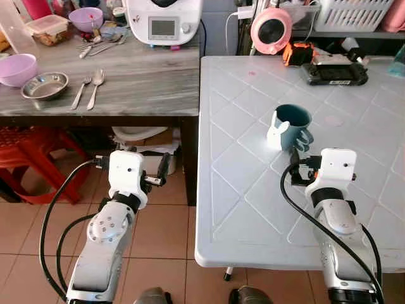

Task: Setting the table

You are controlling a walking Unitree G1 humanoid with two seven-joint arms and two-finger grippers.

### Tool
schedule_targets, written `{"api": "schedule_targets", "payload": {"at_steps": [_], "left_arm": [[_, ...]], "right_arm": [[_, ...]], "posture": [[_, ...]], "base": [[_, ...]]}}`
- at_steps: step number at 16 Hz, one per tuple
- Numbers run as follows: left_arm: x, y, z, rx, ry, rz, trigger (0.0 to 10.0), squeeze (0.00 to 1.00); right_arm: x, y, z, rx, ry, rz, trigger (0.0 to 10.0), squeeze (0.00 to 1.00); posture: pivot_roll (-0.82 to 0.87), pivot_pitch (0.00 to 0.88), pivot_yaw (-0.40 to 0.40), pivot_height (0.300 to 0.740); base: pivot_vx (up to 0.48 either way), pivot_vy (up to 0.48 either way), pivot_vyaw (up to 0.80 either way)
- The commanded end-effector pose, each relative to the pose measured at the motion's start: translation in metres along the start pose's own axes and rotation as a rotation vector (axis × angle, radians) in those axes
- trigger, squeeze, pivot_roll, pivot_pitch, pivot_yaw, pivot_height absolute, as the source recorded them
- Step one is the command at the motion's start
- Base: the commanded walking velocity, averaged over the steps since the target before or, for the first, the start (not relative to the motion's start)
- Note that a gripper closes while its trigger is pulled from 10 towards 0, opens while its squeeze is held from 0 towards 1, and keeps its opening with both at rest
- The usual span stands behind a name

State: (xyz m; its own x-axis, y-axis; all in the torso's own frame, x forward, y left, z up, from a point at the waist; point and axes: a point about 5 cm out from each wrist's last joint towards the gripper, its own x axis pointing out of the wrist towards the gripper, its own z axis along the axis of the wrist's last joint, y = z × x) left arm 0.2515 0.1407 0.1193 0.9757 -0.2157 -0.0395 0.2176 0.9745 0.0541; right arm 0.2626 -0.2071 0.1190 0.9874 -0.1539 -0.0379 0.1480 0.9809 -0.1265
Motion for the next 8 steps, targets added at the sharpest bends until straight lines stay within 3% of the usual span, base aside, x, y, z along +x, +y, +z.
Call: {"api": "schedule_targets", "payload": {"at_steps": [1,8], "left_arm": [[-0.0012,0.0019,0.0031,0.022,0.003,-0.011,10.0,0.0],[-0.0035,0.0097,0.0055,0.063,0.033,-0.022,10.0,0.0]], "right_arm": [[0.0025,0.0002,0.0003,0.013,0.005,0.022,10.0,0.0],[0.0028,-0.0066,0.003,0.044,-0.003,0.062,10.0,0.0]], "posture": [[0.05,0.07,0.062,0.74],[0.08,0.085,0.096,0.74]], "base": [[0.0,0.0,0.0],[0.0,0.0,0.0]]}}
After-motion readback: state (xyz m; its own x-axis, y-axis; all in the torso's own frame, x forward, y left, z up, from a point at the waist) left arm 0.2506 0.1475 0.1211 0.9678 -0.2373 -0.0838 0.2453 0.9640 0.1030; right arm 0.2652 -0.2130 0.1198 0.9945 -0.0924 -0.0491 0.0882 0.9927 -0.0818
